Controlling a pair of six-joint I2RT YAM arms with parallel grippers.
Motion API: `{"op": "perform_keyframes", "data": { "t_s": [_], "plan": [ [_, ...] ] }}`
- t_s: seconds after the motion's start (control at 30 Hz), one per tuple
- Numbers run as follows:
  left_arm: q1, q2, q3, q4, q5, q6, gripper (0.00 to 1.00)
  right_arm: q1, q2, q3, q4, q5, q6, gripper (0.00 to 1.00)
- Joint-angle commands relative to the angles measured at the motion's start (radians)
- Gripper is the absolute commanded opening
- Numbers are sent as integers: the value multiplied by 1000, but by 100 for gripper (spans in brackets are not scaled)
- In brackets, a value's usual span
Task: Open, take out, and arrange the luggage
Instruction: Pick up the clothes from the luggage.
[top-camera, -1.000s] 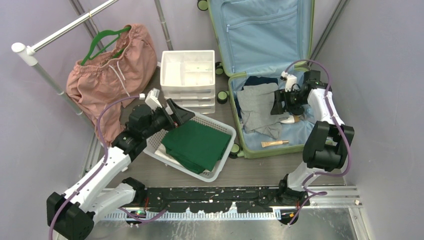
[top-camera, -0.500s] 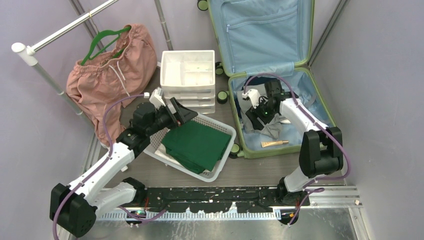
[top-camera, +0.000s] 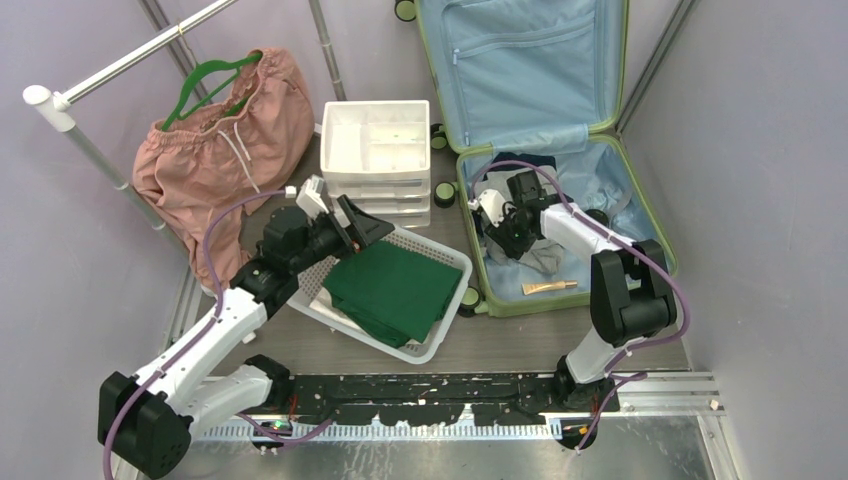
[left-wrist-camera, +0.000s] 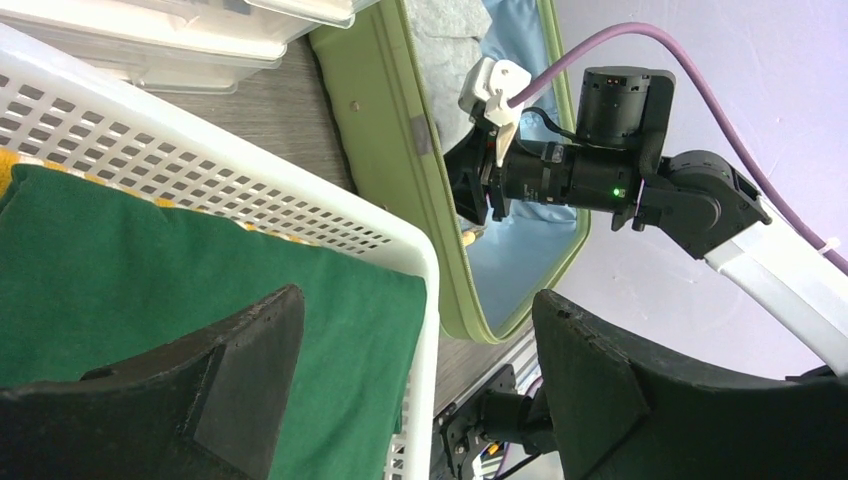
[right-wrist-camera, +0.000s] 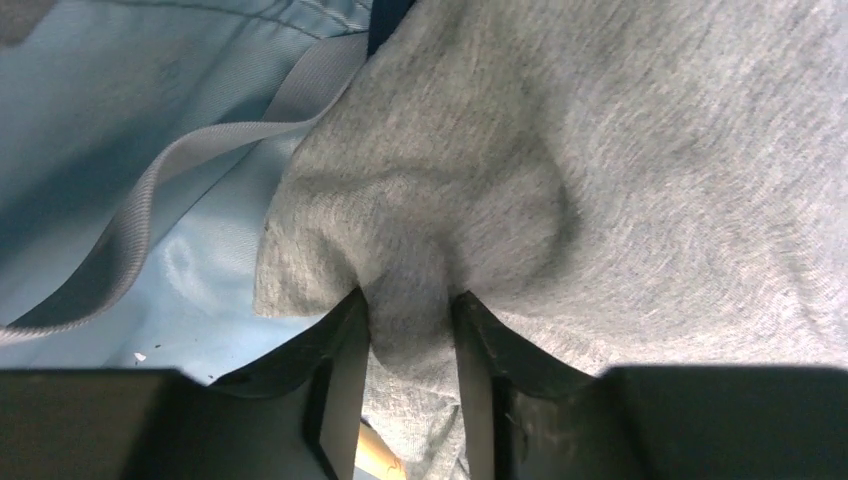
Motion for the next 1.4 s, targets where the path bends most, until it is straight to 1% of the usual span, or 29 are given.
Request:
{"op": "perform_keyframes", "data": {
  "t_s": [0.0,0.1,0.2,0.47,0.63,0.8,0.93,1.1,1.3,1.37],
  "plan": [
    [5,-14,2,65,15,-17,83,4,9,-1,38,19,28,32],
    [5,-7,7,81,35,-29,82,-22,-22,22,4,-43,64,17],
    [5,2,9,104,69,-36,81,-88,-72,76,-64,-138,94,9],
    [-1,39,-5,240,155,-90,79,-240,-164,165,-208,-413,152,2],
    [-43,70,4,301,142,-117,79,-332,-202,195,-255,-548,198,1],
    [-127,118,9,375,63,-174,79,-390,-220,230,-315,-649,218,1],
    [-210,183,34,405,-64,-262,80,-398,-239,239,-341,-690,230,1],
    [-287,276,91,418,-167,-398,81,-398,-264,246,-371,-737,234,1],
    [-365,362,168,396,-306,-478,83,-398,-293,241,-410,-778,232,1],
    [-381,396,197,395,-328,-504,84,-398,-301,237,-427,-795,226,1]
  ]
}}
